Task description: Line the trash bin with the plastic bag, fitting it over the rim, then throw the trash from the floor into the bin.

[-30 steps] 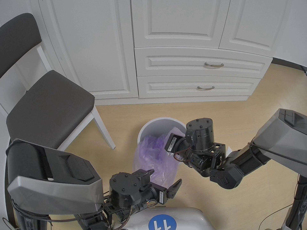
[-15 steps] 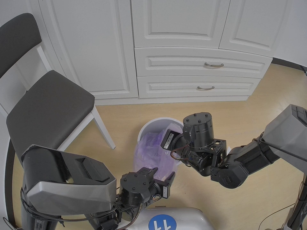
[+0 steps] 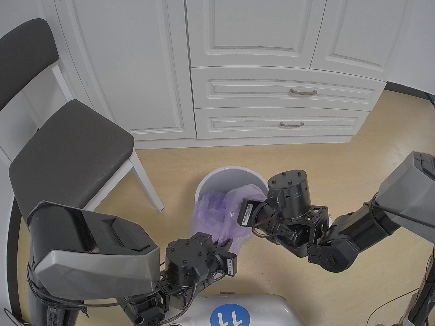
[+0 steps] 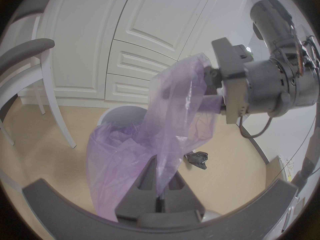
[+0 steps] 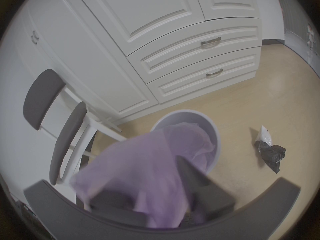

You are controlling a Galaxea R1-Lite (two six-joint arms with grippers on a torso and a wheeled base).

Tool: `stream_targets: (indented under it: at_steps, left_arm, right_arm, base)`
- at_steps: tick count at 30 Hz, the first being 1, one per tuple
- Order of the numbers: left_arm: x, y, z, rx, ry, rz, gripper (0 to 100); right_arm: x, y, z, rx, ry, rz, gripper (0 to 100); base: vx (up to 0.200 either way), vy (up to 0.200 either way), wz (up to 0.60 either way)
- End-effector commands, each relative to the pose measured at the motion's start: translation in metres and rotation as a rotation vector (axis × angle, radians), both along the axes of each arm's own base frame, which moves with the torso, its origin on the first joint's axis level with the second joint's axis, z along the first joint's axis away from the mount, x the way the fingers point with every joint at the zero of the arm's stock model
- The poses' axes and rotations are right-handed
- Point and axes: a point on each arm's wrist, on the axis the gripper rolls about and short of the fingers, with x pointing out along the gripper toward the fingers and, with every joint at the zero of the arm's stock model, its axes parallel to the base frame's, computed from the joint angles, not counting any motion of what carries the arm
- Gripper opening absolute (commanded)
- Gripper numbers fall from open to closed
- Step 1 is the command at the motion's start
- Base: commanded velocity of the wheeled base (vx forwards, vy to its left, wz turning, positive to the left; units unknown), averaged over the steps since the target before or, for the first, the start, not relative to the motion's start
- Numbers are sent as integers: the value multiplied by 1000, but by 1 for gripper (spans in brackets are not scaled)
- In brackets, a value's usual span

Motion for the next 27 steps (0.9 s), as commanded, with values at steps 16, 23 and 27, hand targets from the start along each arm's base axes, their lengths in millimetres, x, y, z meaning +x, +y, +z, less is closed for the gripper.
stream_targets:
  at_steps: [16,23,27]
  left_arm:
    - [7,5,8,-19,-16,23,0]
    - [7,7,14,-29,-25,26,0]
    - [0,9,24,-41,-39,12,0]
  right_arm:
    - [-65,-70,41,-108,-69,312,100]
    - [-87,-88,62,-82,-134,388,100]
    - [-88,-96,72,-55,-166,381,100]
  base:
    - [0,0,0]
    - [0,0,0]
    - [0,0,0]
